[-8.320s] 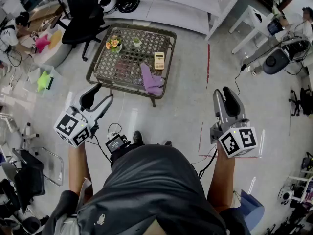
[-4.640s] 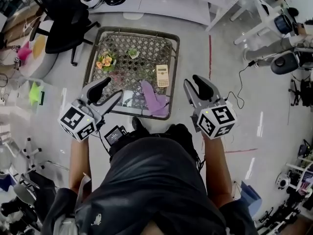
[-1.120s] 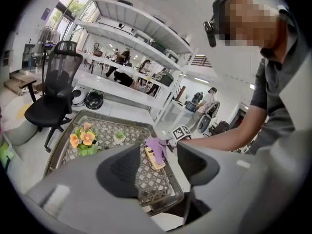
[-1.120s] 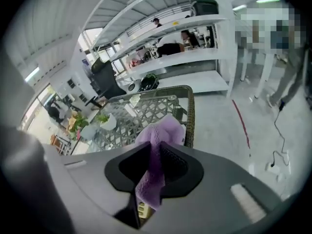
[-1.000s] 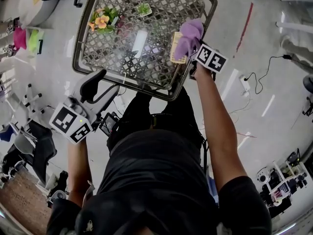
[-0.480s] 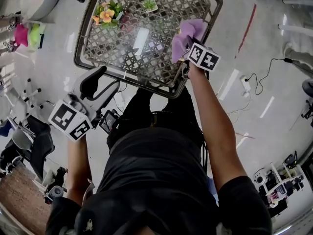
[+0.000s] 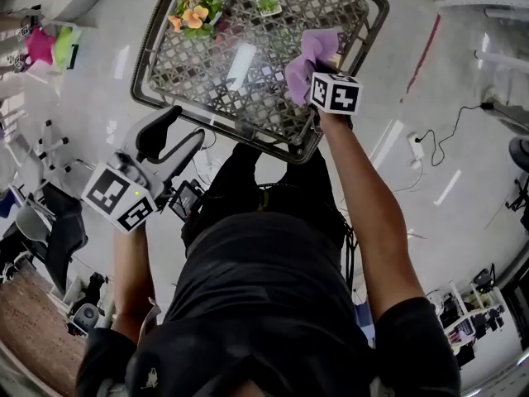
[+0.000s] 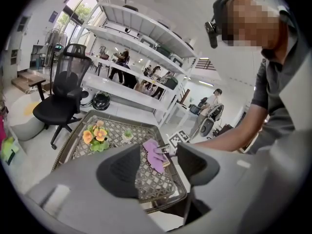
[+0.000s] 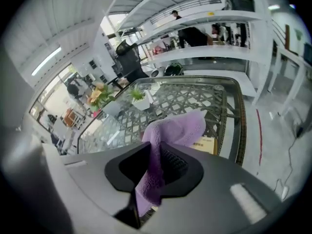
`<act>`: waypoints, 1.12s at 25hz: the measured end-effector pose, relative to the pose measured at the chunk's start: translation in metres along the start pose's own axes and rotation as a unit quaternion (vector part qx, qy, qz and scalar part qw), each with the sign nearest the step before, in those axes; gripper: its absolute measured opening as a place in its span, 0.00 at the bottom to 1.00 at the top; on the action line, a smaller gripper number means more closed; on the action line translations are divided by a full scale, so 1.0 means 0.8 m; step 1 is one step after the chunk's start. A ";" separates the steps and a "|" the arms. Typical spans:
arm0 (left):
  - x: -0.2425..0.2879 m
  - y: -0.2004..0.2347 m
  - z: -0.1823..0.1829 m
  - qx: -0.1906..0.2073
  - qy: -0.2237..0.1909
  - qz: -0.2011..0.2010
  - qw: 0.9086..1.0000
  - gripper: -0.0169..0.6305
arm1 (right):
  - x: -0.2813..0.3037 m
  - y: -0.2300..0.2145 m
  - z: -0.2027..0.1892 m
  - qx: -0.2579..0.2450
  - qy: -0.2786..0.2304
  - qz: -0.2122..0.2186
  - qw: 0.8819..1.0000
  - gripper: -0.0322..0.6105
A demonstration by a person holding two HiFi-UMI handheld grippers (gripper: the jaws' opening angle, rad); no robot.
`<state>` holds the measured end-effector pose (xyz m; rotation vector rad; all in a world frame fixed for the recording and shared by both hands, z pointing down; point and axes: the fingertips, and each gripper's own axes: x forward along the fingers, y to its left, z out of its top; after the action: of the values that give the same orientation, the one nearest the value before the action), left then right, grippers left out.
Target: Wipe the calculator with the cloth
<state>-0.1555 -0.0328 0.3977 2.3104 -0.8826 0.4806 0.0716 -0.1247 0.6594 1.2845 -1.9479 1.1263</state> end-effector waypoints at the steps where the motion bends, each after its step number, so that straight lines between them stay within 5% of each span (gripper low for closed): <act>1: -0.001 0.003 0.001 0.000 -0.002 0.003 1.000 0.46 | 0.000 0.004 -0.001 -0.038 0.012 0.002 0.999 0.14; 4: -0.008 0.014 0.003 -0.001 -0.008 0.015 1.000 0.46 | -0.001 0.011 -0.004 -0.162 0.050 0.003 0.986 0.14; 7: -0.016 0.025 0.004 -0.001 -0.011 0.024 1.000 0.46 | -0.001 0.014 -0.011 -0.272 0.074 0.001 0.960 0.14; 12: -0.017 0.026 0.005 -0.002 -0.012 0.027 1.000 0.47 | -0.002 0.003 -0.022 -0.391 0.097 -0.004 0.915 0.14; 16: -0.010 0.022 0.003 -0.004 -0.010 0.024 1.000 0.46 | -0.006 -0.007 -0.024 -0.417 0.099 -0.009 0.903 0.14; 28: 0.007 0.010 0.012 0.005 -0.003 0.015 1.000 0.47 | -0.031 -0.059 -0.022 -0.416 0.100 -0.054 0.902 0.14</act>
<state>-0.1560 -0.0462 0.3968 2.3121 -0.9200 0.4925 0.1248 -0.1074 0.6652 0.7472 -1.8397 0.2599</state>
